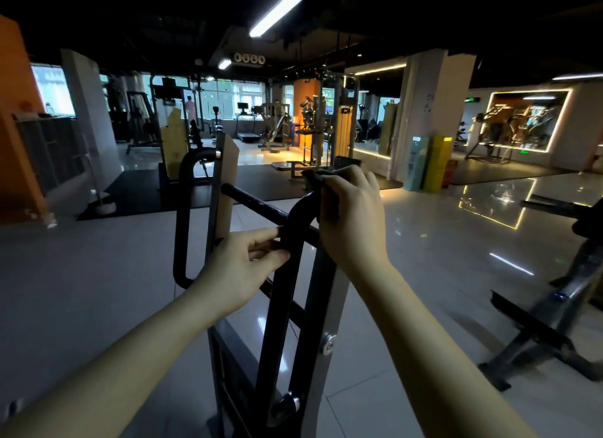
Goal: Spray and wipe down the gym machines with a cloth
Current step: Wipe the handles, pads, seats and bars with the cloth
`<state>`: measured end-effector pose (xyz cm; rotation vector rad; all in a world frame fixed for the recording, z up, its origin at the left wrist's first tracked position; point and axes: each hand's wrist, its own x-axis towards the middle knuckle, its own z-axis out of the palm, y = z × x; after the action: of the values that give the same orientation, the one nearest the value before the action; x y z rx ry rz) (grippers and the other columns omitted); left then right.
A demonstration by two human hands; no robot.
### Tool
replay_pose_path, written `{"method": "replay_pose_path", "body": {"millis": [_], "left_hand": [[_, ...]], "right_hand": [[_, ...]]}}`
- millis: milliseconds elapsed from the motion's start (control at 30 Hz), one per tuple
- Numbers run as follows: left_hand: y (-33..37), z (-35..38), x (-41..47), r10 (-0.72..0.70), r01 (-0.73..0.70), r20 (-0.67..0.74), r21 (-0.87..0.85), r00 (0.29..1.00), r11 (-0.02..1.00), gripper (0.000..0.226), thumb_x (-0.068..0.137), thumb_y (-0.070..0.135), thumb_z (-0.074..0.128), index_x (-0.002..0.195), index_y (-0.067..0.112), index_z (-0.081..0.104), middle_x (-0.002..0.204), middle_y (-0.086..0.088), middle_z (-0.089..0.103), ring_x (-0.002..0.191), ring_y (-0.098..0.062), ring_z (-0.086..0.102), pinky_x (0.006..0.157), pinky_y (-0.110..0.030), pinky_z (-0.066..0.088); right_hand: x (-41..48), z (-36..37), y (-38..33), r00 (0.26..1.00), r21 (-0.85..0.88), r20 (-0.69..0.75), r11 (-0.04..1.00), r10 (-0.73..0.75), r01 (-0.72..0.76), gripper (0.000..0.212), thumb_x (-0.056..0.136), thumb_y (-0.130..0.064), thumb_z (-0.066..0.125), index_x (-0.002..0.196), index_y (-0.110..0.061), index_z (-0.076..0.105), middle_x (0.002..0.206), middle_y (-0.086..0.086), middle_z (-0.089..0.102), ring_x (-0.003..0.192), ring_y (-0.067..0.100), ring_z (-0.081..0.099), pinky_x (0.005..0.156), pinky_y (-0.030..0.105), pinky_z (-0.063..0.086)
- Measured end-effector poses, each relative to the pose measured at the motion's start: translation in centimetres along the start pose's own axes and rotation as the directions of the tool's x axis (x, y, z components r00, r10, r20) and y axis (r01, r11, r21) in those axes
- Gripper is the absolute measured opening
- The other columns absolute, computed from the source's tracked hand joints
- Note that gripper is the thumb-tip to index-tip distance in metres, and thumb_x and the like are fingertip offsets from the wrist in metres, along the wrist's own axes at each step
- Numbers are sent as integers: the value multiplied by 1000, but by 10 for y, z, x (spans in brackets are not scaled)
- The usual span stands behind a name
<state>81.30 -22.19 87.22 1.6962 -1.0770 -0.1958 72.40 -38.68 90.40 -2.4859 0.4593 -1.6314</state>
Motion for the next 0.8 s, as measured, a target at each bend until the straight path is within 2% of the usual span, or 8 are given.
{"method": "replay_pose_path", "body": {"millis": [133,233,400,467,533,633,700,800], "left_hand": [[4,5,-2,-32,31,-35,-15,999,999,36,97,14,66,124,39,67,110,19,76,108,1,69,96,-19,52],[7,9,-6,-43,43,-57,-15,997,999,34,99,15,64,124,39,66,111,17,76,110,0,68,101,-22,50],[7,18,-9,-65,66,-136,3,989,998,26,100,15,62,118,31,72,109,13,77,108,-5,70,106,-38,51],[6,22,-10,-71,72,-169,1,983,997,31,100,13,62,120,35,69,113,14,76,111,-3,69,108,-34,49],[4,27,-12,-91,90,-194,-14,977,996,36,101,14,61,131,34,64,121,15,73,116,0,65,109,-28,47],[3,31,-13,-106,105,-212,-15,971,994,43,103,15,58,144,26,57,129,14,69,121,3,61,109,-22,45],[4,32,-14,-101,99,-209,-19,973,995,41,104,12,56,142,25,58,127,15,70,120,2,62,106,-19,47],[5,33,-14,-96,94,-221,-22,970,995,36,103,11,55,133,29,64,119,15,74,115,-3,67,105,-28,50]], "right_hand": [[-22,-3,-3,999,122,-13,992,-38,39,31,89,0,60,116,-6,74,115,12,60,104,33,51,78,44,51],[-33,-6,-1,998,196,-31,979,-55,60,31,92,-5,55,117,-4,73,117,11,59,105,29,53,82,33,47],[-49,-15,8,929,299,74,896,-363,327,28,94,0,58,119,-3,72,120,13,60,104,32,55,79,42,50],[-35,-14,25,945,265,12,912,-327,313,28,94,-1,62,119,-4,73,121,14,62,105,33,58,80,41,51],[-20,-10,38,978,253,-61,945,-198,207,28,93,-3,64,119,-4,74,120,14,63,106,34,58,81,39,50],[-28,-1,31,992,328,-57,937,-110,123,28,93,0,62,119,-5,73,119,12,60,105,32,58,82,40,51],[-44,2,19,995,430,-32,897,-94,99,26,97,-4,57,119,-5,72,119,9,57,105,31,59,81,45,52],[-58,2,13,991,511,8,852,-137,114,28,100,-8,54,123,-6,70,122,6,56,112,27,59,86,45,53]]}}
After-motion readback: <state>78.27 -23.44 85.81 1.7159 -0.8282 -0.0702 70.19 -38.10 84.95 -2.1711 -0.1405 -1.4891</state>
